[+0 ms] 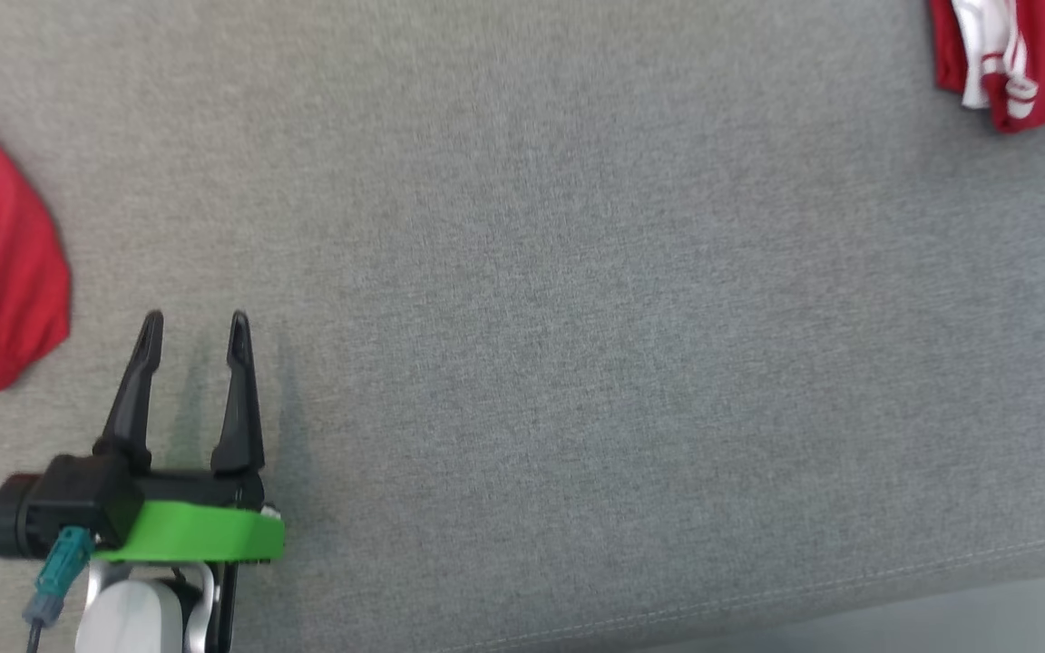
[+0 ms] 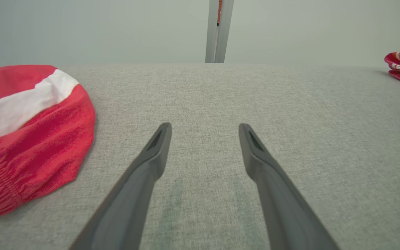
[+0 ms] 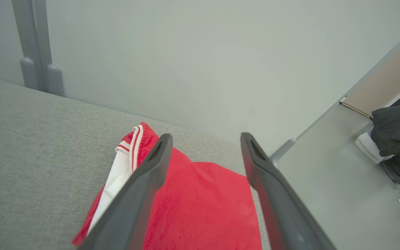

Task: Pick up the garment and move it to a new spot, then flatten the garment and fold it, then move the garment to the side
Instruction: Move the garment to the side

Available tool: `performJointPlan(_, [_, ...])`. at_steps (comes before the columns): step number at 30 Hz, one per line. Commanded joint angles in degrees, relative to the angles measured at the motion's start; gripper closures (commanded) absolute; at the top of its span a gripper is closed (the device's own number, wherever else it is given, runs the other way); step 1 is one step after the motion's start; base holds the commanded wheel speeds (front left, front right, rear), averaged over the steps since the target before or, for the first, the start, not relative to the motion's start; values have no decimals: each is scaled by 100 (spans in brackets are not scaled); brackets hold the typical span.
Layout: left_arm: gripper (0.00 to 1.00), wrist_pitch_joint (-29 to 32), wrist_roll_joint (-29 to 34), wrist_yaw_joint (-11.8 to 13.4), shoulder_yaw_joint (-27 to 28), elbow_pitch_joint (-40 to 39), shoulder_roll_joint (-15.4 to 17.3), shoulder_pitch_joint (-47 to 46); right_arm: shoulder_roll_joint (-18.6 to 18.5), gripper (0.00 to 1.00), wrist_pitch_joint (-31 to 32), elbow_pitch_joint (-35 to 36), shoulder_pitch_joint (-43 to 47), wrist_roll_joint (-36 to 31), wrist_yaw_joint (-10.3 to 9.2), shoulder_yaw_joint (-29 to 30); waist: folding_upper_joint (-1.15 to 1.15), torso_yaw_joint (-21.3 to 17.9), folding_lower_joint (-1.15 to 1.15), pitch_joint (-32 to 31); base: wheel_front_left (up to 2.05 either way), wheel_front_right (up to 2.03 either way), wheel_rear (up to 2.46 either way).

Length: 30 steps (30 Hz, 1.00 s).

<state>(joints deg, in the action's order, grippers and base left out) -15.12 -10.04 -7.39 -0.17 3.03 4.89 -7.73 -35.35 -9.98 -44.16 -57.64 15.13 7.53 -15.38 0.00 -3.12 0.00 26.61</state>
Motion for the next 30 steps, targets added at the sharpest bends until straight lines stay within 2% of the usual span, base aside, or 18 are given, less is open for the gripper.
performJointPlan(1, [0,-2,-21,-1,62,66,-14,183,146,0,-107,57,247,75,-7,-45,0,58,0,-873,0,0,0])
performJointPlan(8, [0,-2,13,50,208,292,-103,756,724,0,-399,473,1248,155,-7,-67,0,146,0,-1725,0,0,0])
performJointPlan(16, [0,-2,52,97,261,490,-146,1225,1337,0,-491,1174,2735,178,-7,241,0,285,0,-2469,0,0,0])
performJointPlan(24, [0,-2,79,128,232,676,-167,1436,1944,0,-519,1991,4220,134,-7,606,0,386,0,-2821,0,0,0])
performJointPlan(30, [0,-2,127,108,254,781,-168,1437,2260,0,-520,2499,5020,17,-7,817,0,465,0,-2961,0,0,0])
